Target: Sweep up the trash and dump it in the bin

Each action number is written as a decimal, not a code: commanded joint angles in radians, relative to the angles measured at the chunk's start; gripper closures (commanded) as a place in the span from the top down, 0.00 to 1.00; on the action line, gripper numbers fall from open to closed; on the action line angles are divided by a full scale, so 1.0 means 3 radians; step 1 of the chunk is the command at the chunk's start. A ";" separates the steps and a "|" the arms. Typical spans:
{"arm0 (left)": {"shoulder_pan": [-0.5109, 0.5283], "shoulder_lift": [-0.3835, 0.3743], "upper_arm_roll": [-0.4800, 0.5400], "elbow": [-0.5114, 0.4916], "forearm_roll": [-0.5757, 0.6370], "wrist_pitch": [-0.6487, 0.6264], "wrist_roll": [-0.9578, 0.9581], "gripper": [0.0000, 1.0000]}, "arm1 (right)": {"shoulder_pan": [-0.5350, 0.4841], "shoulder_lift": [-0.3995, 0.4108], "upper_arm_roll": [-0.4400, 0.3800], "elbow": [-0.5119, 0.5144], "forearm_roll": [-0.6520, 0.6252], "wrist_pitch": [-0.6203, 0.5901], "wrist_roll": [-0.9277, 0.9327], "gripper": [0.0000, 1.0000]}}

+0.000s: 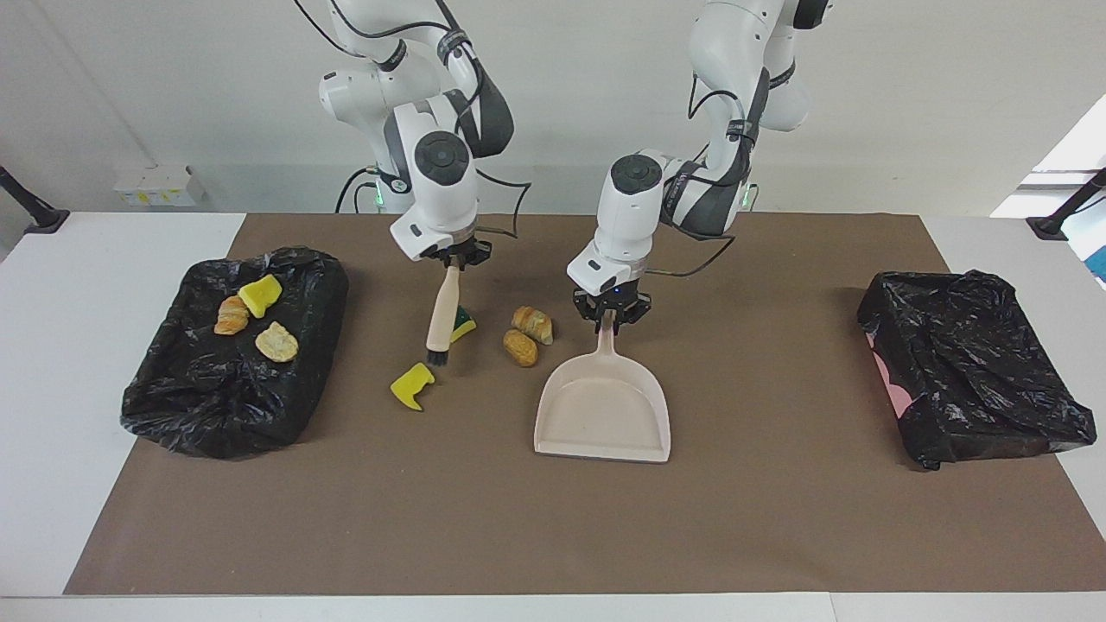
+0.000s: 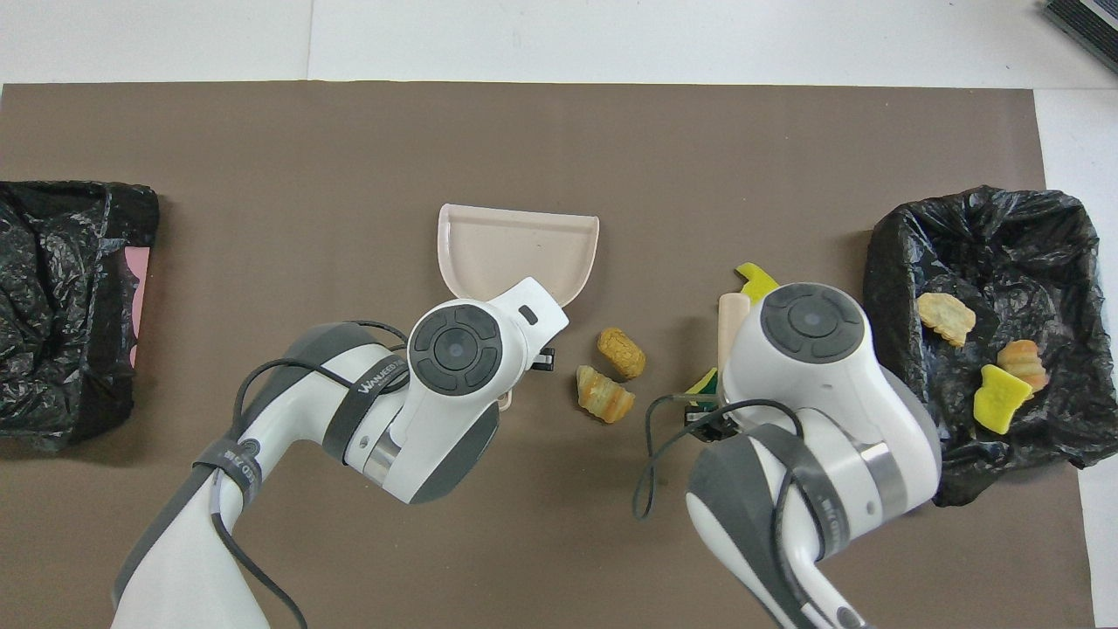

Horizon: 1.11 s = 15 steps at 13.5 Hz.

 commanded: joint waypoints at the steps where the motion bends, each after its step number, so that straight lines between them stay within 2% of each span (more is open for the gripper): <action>1: -0.0062 -0.0107 0.0059 -0.0103 0.0003 -0.0005 0.0004 0.13 | -0.0262 -0.0013 0.0046 -0.0179 -0.0217 0.0166 -0.0164 0.00; 4: -0.0057 -0.0178 0.0070 -0.0088 0.0054 -0.0133 0.0141 0.13 | -0.0579 0.0064 0.0046 -0.0277 -0.0325 0.0432 -0.0599 0.00; 6: -0.0047 -0.0265 0.0075 -0.0077 0.0075 -0.0377 0.0564 0.13 | -0.0570 0.0120 0.0046 -0.0277 -0.0361 0.0478 -0.0610 0.00; 11: 0.0116 -0.0546 0.0090 -0.0082 0.0075 -0.0991 0.1709 0.11 | -0.0416 0.0166 0.0066 -0.0261 -0.0279 0.0479 -0.0625 0.00; 13: 0.0239 -0.0633 0.0095 -0.0087 0.0075 -0.1206 0.2246 0.10 | -0.0228 0.0166 0.0066 -0.0261 -0.0091 0.0453 -0.0630 0.00; 15: 0.0377 -0.0669 0.0090 -0.0108 0.0080 -0.1309 0.2951 0.01 | -0.0069 0.0151 0.0066 -0.0251 0.0037 0.0433 -0.0625 0.00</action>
